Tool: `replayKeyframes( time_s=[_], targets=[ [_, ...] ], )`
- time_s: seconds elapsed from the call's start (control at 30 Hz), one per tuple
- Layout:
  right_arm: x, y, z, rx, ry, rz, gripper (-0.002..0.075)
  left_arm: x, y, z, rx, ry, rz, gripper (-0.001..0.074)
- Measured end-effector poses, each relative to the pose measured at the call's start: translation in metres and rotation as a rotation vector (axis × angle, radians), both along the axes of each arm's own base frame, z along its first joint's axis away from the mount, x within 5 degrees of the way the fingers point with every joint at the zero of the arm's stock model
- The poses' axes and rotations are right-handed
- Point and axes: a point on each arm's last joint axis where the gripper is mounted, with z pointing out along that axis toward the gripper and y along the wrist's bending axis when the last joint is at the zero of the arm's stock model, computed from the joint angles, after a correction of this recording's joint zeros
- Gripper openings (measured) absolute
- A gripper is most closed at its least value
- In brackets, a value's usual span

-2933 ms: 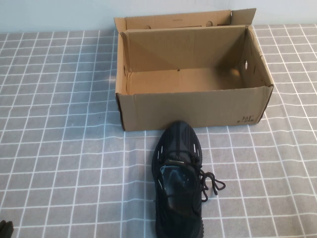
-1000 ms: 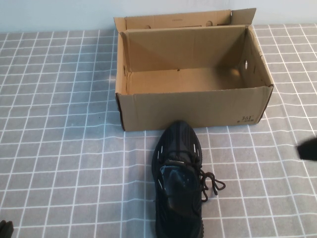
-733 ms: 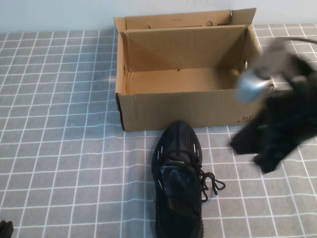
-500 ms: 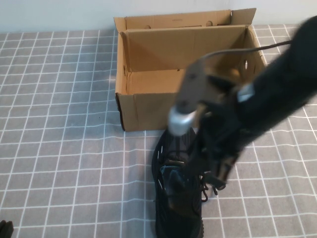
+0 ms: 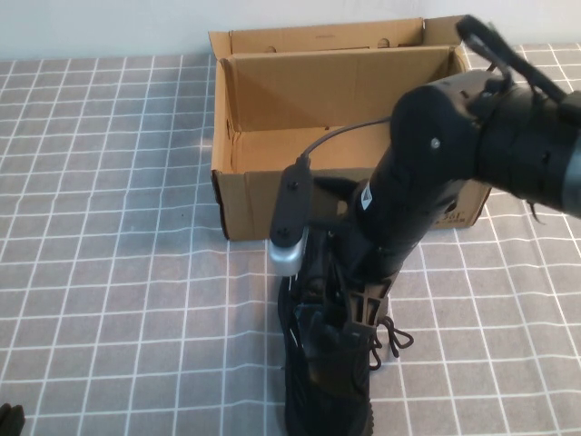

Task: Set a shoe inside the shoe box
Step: Pick up the shoe from the table

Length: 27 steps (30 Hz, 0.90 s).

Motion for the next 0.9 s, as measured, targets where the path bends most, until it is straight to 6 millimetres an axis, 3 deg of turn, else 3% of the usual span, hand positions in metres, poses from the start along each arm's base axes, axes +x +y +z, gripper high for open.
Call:
replayKeyframes(
  time_s=[0.23,0.43,0.6,0.73,0.9],
  targets=[
    [0.008,0.003,-0.011,-0.022,-0.035,0.004,0.0405,0.000,0.000,0.000,0.000,0.000,0.000,0.0000],
    [0.011,0.004,-0.017,-0.031,-0.037,0.005,0.0346,0.000,0.000,0.000,0.000,0.000,0.000,0.0000],
    [0.011,0.006,-0.019,-0.027,-0.024,0.002,0.0232,0.000,0.000,0.000,0.000,0.000,0.000,0.0000],
    [0.009,0.006,-0.019,-0.018,-0.001,-0.001,0.0067,0.000,0.000,0.000,0.000,0.000,0.000,0.0000],
    [0.004,0.003,-0.009,-0.019,0.006,-0.027,-0.0001,0.000,0.000,0.000,0.000,0.000,0.000,0.0000]
  ],
)
